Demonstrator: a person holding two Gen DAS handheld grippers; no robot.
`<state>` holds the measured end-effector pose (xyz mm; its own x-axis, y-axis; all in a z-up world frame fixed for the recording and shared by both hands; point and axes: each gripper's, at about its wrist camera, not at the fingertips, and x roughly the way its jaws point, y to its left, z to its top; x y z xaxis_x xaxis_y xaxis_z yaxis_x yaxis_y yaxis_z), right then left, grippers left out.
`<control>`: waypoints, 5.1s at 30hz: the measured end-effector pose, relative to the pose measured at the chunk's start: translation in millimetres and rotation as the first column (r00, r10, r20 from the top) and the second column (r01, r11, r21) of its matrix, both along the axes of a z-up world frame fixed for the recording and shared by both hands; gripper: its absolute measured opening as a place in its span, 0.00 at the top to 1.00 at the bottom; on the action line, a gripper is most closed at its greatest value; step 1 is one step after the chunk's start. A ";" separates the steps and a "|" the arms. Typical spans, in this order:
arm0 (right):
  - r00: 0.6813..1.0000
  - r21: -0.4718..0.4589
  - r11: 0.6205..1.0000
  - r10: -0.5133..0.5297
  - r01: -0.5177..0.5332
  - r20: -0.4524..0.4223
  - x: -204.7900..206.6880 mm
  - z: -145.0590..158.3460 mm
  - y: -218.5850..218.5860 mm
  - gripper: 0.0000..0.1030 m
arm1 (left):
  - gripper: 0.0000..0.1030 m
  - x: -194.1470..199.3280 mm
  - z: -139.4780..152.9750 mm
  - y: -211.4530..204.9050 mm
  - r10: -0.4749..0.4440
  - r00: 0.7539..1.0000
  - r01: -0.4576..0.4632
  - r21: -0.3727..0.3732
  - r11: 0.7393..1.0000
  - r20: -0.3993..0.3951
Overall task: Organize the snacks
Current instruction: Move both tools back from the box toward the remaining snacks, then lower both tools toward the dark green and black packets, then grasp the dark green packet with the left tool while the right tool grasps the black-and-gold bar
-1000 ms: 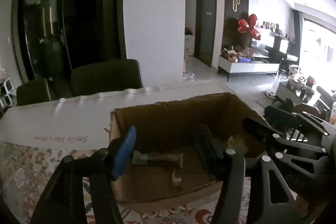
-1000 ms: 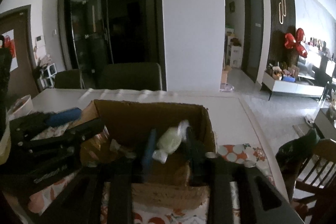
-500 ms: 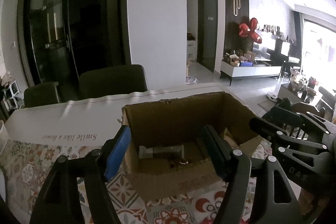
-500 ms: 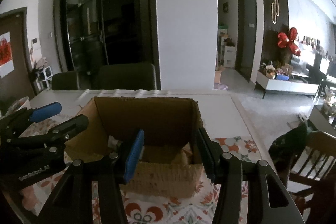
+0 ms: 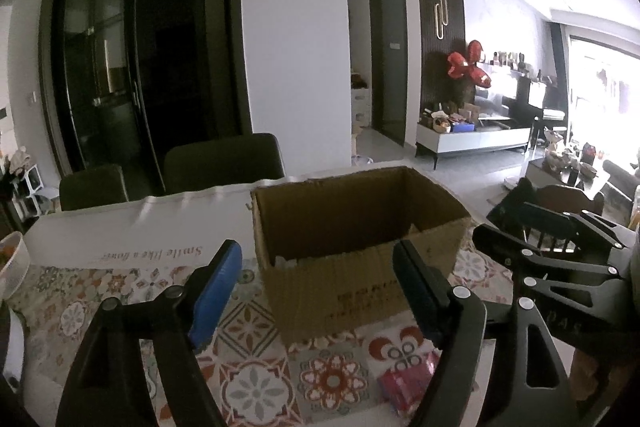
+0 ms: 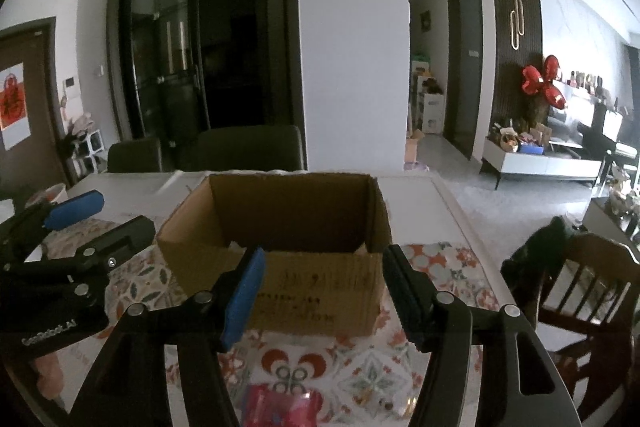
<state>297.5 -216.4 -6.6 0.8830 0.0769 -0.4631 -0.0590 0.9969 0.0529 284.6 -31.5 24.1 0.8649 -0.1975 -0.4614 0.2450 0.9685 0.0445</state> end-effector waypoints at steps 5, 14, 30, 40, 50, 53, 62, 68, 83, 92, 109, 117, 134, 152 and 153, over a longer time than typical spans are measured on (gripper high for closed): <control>1.000 0.005 1.000 -0.005 0.005 -0.016 -23.1 -2.4 2.7 0.40 | 0.25 -22.9 -4.6 4.9 -0.009 1.000 0.009 0.010 1.000 -0.008; 0.998 0.010 1.000 0.007 -0.006 -0.062 -55.7 -14.5 11.0 0.40 | 0.24 -54.2 -18.0 14.1 -0.025 0.998 0.025 0.003 1.000 -0.052; 0.988 0.013 1.000 0.004 -0.002 -0.157 -94.8 -46.0 27.8 0.40 | 0.24 -89.8 -54.3 25.2 -0.072 0.987 0.078 0.031 0.996 -0.143; 0.971 0.029 0.999 -0.023 0.031 -0.240 -112.6 -71.6 35.4 0.40 | 0.24 -105.8 -83.5 28.3 -0.129 0.968 0.147 0.069 0.987 -0.216; 0.939 0.015 1.000 -0.016 0.023 -0.344 -127.7 -105.1 45.0 0.40 | 0.24 -116.8 -112.9 23.2 -0.207 0.938 0.248 0.122 0.961 -0.276; 0.926 0.025 0.999 -0.016 0.027 -0.377 -130.9 -114.2 47.0 0.40 | 0.24 -116.9 -120.2 22.3 -0.233 0.926 0.282 0.130 0.951 -0.298; 0.884 0.034 0.999 -0.002 0.020 -0.468 -134.4 -138.7 55.2 0.40 | 0.24 -109.2 -141.6 16.3 -0.300 0.888 0.374 0.167 0.912 -0.350; 0.871 0.017 0.999 -0.024 0.037 -0.490 -132.7 -145.1 54.7 0.40 | 0.24 -100.9 -150.0 9.1 -0.356 0.858 0.438 0.167 0.883 -0.369; 0.862 0.017 0.997 -0.057 0.076 -0.504 -125.6 -150.8 49.5 0.40 | 0.24 -78.6 -169.4 -8.8 -0.396 0.820 0.491 0.152 0.858 -0.413; 0.861 0.024 0.996 -0.061 0.084 -0.504 -122.8 -152.3 47.0 0.40 | 0.24 -71.2 -180.3 -16.9 -0.386 0.809 0.481 0.120 0.869 -0.443; 0.866 0.055 0.996 -0.032 0.068 -0.499 -125.6 -152.4 44.6 0.40 | 0.50 -78.5 -175.9 -11.7 -0.365 0.818 0.424 0.038 0.905 -0.444; 0.870 0.105 0.993 0.001 0.058 -0.493 -128.7 -149.9 44.4 0.40 | 0.50 -101.6 -151.3 3.6 -0.267 0.901 0.314 0.091 0.945 -0.341; 0.843 -0.015 0.989 0.118 -0.148 -0.525 -121.4 -159.7 70.6 0.17 | 0.50 -123.6 -159.4 40.6 -0.070 0.914 0.084 0.019 0.996 -0.401; 0.845 -0.060 0.968 0.181 -0.243 -0.503 -110.0 -166.9 84.5 0.15 | 0.50 -120.5 -160.9 44.8 -0.009 0.913 0.024 0.033 0.999 -0.409; 0.846 -0.056 0.968 0.183 -0.243 -0.501 -109.4 -166.9 84.5 0.15 | 0.50 -120.8 -160.7 45.0 -0.004 0.914 0.021 0.037 0.999 -0.407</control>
<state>188.1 -131.9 -173.5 0.5077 0.1581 -0.8469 -0.2670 0.9635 0.0198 163.8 13.5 -136.6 0.5987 -0.1819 -0.7800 0.2624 0.9647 -0.0236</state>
